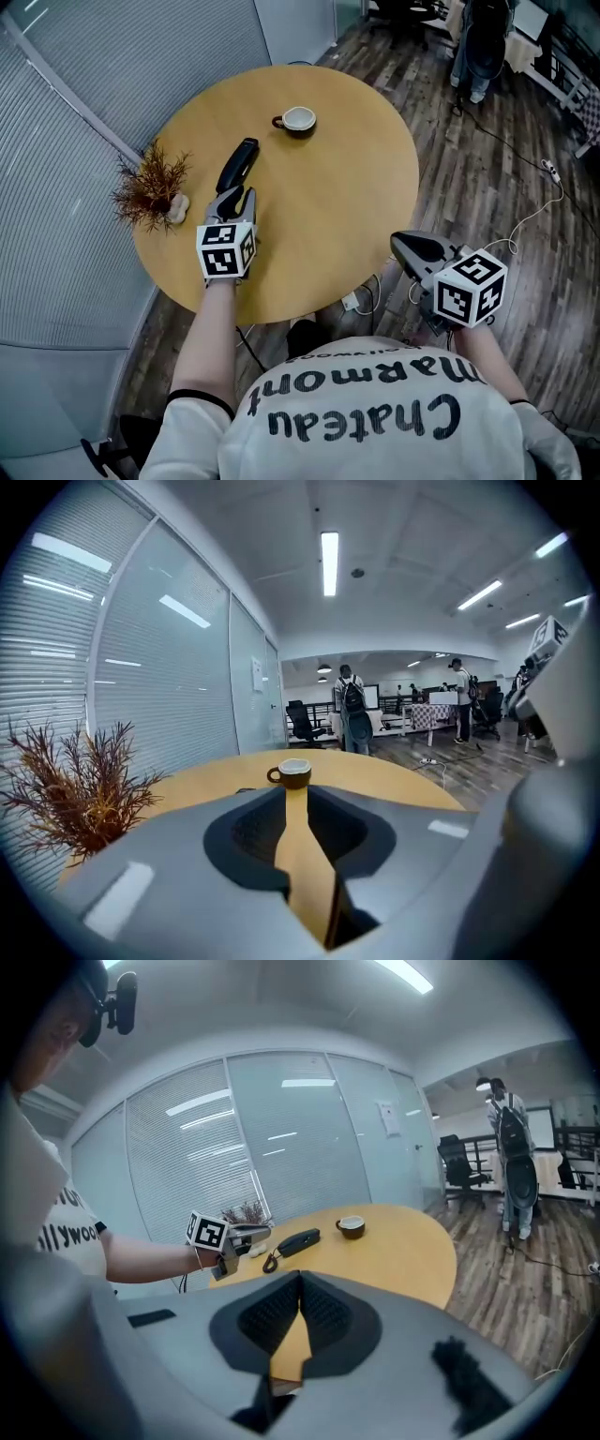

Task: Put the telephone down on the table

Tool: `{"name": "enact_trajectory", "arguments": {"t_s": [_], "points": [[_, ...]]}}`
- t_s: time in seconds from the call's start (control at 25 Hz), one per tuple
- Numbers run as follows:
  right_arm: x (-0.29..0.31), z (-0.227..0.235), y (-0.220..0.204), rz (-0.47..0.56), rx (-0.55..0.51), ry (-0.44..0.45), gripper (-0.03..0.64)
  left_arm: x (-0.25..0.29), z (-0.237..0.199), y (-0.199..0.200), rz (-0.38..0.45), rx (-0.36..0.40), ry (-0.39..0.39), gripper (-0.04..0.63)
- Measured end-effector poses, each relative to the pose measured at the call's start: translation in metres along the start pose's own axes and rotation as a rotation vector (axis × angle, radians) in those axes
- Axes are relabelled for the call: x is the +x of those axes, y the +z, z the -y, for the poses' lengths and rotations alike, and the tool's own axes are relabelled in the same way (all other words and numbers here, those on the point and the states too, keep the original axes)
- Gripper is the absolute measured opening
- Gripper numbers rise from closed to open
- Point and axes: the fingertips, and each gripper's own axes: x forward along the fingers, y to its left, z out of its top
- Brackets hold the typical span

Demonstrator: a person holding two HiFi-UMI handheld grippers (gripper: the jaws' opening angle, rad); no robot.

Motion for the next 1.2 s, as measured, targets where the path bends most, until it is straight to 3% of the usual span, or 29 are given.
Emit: {"name": "enact_trajectory", "arguments": {"t_s": [0.28, 0.4, 0.56, 0.84, 1.08, 1.2], "points": [[-0.021, -0.007, -0.005, 0.002, -0.05, 0.078, 0.014, -0.042, 0.048, 0.012, 0.048, 0.01, 0.004, 0.075], [-0.029, -0.012, -0.007, 0.014, -0.057, 0.119, 0.014, -0.064, 0.074, 0.013, 0.061, 0.003, 0.01, 0.02], [-0.028, -0.02, -0.007, 0.025, -0.063, 0.172, 0.014, -0.095, 0.104, 0.014, 0.089, -0.053, -0.019, 0.009], [-0.02, -0.039, -0.01, 0.029, -0.05, 0.24, 0.014, -0.137, 0.144, -0.005, 0.05, -0.142, -0.044, 0.009], [-0.012, -0.041, -0.014, 0.017, -0.045, 0.238, 0.014, -0.16, 0.176, -0.018, 0.021, -0.184, -0.201, 0.009], [-0.012, -0.036, -0.014, 0.011, -0.05, 0.221, 0.012, -0.173, 0.166, -0.025, 0.009, -0.211, -0.205, 0.009]]}}
